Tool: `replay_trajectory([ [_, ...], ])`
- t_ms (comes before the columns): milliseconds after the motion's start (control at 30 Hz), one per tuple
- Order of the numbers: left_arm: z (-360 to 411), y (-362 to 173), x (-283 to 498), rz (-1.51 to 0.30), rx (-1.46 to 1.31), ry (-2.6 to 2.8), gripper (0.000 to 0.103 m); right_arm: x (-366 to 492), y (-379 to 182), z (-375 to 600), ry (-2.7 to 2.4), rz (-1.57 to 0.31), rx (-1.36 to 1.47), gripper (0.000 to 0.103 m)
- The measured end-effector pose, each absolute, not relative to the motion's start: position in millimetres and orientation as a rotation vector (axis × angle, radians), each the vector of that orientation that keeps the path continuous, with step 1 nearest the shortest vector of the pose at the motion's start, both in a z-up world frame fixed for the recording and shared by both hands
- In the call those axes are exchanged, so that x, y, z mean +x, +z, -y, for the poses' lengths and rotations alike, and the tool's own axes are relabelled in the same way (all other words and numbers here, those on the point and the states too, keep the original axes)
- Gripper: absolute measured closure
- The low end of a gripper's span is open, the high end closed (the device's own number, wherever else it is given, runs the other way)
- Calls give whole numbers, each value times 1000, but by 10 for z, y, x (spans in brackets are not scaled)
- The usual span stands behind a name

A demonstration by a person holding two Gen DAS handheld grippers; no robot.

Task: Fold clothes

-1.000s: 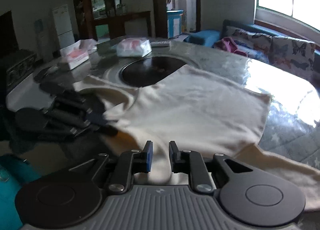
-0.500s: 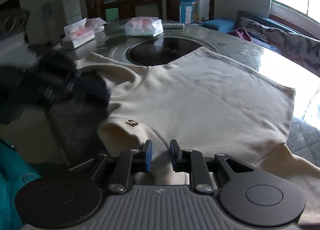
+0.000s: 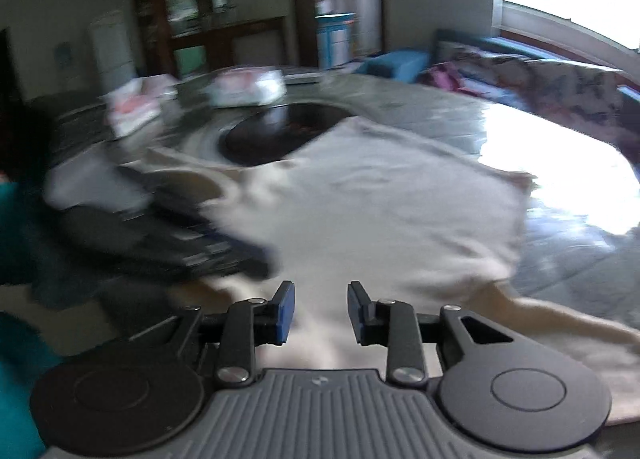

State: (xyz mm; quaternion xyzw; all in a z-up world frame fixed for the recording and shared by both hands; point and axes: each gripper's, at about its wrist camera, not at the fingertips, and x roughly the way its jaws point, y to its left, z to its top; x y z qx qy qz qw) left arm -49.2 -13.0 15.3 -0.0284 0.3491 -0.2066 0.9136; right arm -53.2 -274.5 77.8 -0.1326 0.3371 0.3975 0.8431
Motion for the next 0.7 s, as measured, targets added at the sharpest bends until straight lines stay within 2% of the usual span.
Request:
replay_trajectory([
  [367,156,151,-574,-719,-47,-439,92,55,500,2872,628,-719,-287,74],
  [567,175,189,-555,-723,-24,-447,87,-115,637,3026,652,-689,-274,73],
  [700,229,271,-538,-704,-8,-453,79,-400,679,3007,724,-692,-309,68],
])
